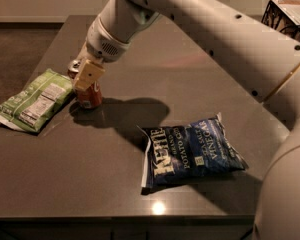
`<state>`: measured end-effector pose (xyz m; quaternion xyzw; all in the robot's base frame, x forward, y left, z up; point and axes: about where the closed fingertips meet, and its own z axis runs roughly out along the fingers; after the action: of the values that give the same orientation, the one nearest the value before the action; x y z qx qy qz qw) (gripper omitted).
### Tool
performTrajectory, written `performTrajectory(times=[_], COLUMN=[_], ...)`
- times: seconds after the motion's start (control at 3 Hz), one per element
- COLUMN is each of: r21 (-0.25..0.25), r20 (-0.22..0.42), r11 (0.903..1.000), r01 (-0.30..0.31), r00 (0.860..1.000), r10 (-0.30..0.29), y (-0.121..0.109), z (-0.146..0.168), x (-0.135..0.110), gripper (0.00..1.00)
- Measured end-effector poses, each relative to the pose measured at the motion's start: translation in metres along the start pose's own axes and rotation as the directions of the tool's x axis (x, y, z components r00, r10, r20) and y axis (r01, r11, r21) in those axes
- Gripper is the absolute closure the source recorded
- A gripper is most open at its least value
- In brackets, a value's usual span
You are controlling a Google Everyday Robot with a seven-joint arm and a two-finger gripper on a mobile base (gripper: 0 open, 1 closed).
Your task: Move coke can near green jalapeno chip bag
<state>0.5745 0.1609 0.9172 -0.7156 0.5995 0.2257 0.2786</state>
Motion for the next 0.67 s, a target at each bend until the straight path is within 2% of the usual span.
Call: performTrajectory(times=[0.33,0.67], r21=[-0.003,-0.006], r20=[-0.001,-0.001], r11=[1.0,1.0], r01=[0.001,0.003], r00=[1.0,1.0], r10=[-0.001,-0.003], y=[0.0007,0.0013], z=[0.0016,0.0032], x=[-0.0006,-0.0011], gripper=[0.12,0.0])
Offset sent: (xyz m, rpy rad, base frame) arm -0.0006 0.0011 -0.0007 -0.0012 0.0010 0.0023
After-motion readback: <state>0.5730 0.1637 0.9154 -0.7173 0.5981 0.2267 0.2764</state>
